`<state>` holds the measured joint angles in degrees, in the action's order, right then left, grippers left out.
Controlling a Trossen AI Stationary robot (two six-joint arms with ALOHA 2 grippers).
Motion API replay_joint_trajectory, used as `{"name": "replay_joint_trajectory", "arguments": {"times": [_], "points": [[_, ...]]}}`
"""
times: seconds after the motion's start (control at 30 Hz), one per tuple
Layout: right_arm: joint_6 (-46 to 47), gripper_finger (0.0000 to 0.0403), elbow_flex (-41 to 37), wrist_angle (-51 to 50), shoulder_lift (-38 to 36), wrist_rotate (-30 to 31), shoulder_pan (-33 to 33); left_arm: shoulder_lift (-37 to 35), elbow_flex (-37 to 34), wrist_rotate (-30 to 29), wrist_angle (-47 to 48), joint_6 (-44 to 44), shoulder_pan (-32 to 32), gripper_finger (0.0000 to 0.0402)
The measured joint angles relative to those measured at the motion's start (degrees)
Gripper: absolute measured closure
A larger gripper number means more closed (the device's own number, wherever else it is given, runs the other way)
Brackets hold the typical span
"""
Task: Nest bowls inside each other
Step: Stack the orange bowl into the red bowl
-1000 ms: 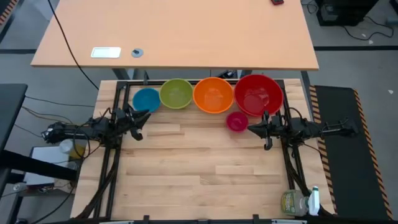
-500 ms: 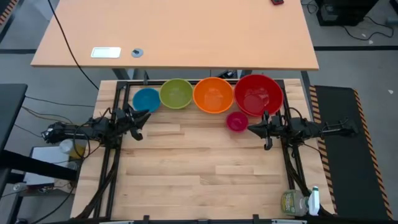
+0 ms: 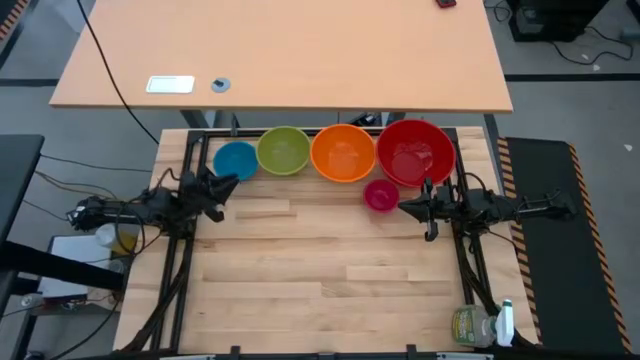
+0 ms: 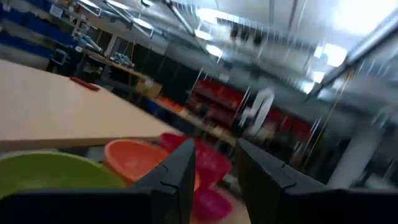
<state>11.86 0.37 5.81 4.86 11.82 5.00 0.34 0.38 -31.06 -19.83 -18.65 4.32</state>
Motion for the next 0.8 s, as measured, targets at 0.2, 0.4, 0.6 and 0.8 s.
{"name": "replay_joint_trajectory", "arguments": {"times": [0.2, 0.4, 0.6, 0.8], "points": [[0.0, 0.0380, 0.0, 0.0, 0.0, 0.0, 0.0, 0.0, 0.0, 0.0, -2.8, -1.7, 0.0, 0.0286], [-14.5, 0.0380, 0.0, -0.7, 0.3, 13.7, -1.3, 0.0, 0.2, 0.3, -5.2, -6.6, 0.0, 0.0286], [-18.5, 0.0380, 0.0, 0.6, 0.4, 18.7, -2.4, 0.0, 0.6, -0.8, -11.9, -19.8, 0.0, 0.0286], [-13.2, 0.0380, 0.0, 21.4, 2.0, 15.9, -4.2, 0.1, 0.7, -1.6, -15.6, -24.9, 0.0, 0.0286]]}}
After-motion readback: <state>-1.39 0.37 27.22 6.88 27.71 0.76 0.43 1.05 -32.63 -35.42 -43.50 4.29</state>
